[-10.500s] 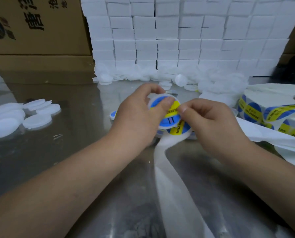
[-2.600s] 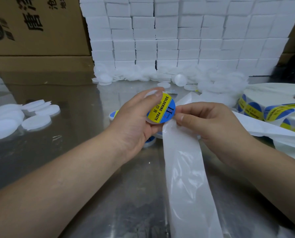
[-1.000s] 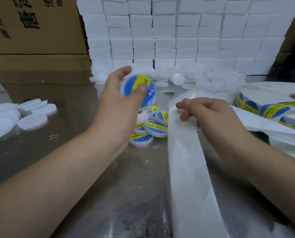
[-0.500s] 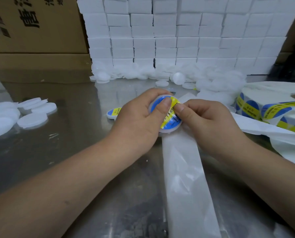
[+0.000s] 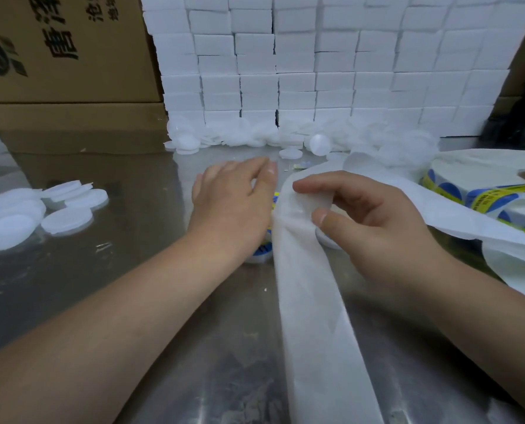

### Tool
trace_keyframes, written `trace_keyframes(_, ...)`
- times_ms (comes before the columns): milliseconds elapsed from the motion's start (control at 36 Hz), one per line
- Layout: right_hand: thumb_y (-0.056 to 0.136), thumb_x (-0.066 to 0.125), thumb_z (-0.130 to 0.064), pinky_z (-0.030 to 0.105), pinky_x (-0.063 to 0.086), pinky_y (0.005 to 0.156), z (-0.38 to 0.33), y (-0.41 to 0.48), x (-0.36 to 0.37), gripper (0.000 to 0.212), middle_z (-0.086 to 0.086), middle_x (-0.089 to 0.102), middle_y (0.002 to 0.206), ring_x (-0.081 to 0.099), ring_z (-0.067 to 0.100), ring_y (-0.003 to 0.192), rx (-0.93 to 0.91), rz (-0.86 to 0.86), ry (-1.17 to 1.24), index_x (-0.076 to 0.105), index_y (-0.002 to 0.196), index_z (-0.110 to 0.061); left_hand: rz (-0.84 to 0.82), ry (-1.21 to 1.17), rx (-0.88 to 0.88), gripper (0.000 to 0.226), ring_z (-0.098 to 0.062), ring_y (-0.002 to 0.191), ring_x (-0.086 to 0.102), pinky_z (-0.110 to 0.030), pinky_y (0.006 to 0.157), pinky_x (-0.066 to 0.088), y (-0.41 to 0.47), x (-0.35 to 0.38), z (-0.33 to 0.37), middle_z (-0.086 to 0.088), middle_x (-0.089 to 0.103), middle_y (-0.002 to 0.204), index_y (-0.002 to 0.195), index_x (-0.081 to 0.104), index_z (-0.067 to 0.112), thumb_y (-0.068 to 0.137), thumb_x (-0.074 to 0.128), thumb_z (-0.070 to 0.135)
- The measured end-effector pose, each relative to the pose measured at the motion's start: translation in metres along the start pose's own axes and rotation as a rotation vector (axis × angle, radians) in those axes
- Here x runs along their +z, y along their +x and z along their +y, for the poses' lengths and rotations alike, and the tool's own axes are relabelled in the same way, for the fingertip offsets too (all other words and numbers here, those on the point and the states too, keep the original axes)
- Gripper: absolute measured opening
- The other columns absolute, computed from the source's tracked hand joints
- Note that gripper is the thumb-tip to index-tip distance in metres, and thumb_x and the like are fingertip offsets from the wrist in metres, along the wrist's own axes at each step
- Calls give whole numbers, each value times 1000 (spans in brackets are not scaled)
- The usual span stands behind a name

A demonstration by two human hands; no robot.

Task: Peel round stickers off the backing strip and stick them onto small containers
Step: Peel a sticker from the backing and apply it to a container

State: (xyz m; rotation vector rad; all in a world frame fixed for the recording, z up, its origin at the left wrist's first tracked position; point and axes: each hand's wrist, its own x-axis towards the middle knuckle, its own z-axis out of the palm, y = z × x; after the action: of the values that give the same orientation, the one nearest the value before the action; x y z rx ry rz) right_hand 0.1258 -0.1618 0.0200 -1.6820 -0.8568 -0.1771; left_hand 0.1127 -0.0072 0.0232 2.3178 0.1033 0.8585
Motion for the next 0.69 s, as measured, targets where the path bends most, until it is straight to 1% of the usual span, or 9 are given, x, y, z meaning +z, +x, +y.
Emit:
trace_keyframes(83,74,54,-10,28,45,95,0,0,-1,30,-12,69,101,60,5,104,-71,8,27,67,89,-31,-153,-391,-43,23,3,82,58,-11,78,41,-8,-7,11,21,65,81,78,58,45,93,41,41)
trace_keyframes(139,75,54,-5,31,45,94,-2,-1,-1,33,-12,69,97,61,8,102,-130,14,36,66,87,-33,-257,-545,-81,28,-3,72,60,-14,67,45,-11,-5,14,11,67,76,78,65,31,95,43,30)
trace_keyframes(222,77,57,-5,18,45,84,-2,0,-2,30,-18,67,89,62,-1,91,-242,100,-14,63,85,-33,-231,-669,-93,20,-5,74,64,-18,72,50,-11,-5,18,8,70,77,85,67,25,92,50,17)
trace_keyframes(306,77,56,-24,15,45,65,-5,-1,-2,11,-13,61,73,58,3,66,-269,270,-57,59,77,-35,-159,-855,-210,16,-5,62,62,-19,63,51,-6,-8,17,10,68,66,93,64,23,88,56,10)
trace_keyframes(361,77,50,-33,22,44,57,-6,-2,-4,15,0,56,61,53,14,56,-209,377,-68,56,64,-29,-100,-889,-255,16,-6,54,54,-21,62,45,-4,-10,16,9,62,59,92,63,23,88,56,9)
trace_keyframes(417,79,43,-43,32,46,59,-6,0,-8,33,1,59,63,53,15,57,-87,382,-148,57,64,-17,-48,-912,-291,16,-11,59,51,-29,68,44,-2,-11,15,5,62,62,90,64,23,88,56,9)
trace_keyframes(472,82,32,-52,38,49,67,-5,2,-10,40,-5,64,65,59,14,63,37,289,-283,61,75,-25,-15,-953,-329,16,-16,64,53,-36,74,46,-2,-13,18,2,63,64,87,64,22,88,55,8)
trace_keyframes(611,73,18,-68,45,50,77,-4,4,-8,53,2,67,64,64,24,73,125,229,-435,62,75,-39,-17,-922,-317,17,-5,39,46,-19,49,41,-3,-18,21,10,56,50,88,61,22,89,51,8)
trace_keyframes(694,70,23,-70,46,50,80,-1,8,-11,62,-6,69,73,64,18,79,182,288,-302,65,68,-25,-84,-935,-276,20,-1,32,41,-17,49,41,-6,-22,24,13,54,48,85,61,20,89,48,4)
